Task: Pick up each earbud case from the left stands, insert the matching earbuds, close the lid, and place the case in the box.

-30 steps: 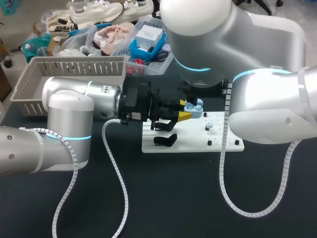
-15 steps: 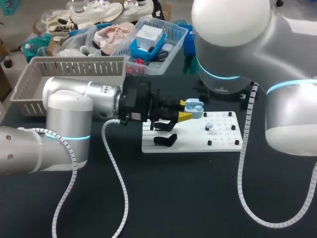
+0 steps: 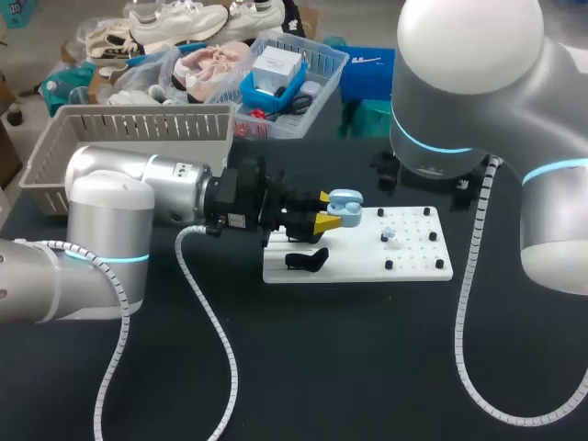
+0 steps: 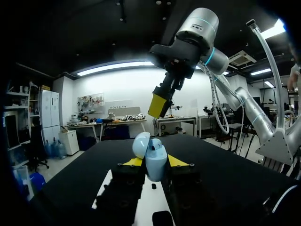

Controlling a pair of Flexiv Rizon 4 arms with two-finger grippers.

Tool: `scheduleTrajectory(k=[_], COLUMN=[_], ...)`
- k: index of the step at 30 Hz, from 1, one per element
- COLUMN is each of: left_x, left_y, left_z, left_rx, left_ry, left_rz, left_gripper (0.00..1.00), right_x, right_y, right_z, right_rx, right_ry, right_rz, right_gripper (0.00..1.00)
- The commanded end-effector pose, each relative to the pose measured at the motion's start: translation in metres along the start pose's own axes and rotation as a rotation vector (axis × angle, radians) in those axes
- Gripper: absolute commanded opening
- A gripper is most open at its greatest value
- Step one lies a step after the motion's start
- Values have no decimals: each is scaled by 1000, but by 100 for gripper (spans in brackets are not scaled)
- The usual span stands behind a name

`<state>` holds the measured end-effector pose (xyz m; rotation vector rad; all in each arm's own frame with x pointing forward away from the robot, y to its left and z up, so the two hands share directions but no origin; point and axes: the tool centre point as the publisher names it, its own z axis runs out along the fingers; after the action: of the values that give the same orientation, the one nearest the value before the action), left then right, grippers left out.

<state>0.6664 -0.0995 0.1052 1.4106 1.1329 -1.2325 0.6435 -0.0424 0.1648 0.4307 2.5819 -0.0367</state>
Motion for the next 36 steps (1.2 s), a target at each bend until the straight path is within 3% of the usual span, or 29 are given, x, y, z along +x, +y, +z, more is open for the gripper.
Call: scheduleTrajectory(k=[1,15,24,36], left_x=[-1,4,5,5], left_y=[-5,-13,-15,-15], left_z=[-6,-19,-20,-20], left_rx=[-10,-122,-127,-127], left_ry=[6,36,38,38], left_rz=[2,11,4,4], left_gripper=[0,0,0,0], right_x=[1,-5,-6,-4], right_y=[-5,-5,0,5], right_z=[5,30,45,74], right_rx=[-23,-44,-43,-75], right_ry=[-3,19,33,64], right_rz=[-7,-32,-87,-46], right_gripper=[89,91,88,82])
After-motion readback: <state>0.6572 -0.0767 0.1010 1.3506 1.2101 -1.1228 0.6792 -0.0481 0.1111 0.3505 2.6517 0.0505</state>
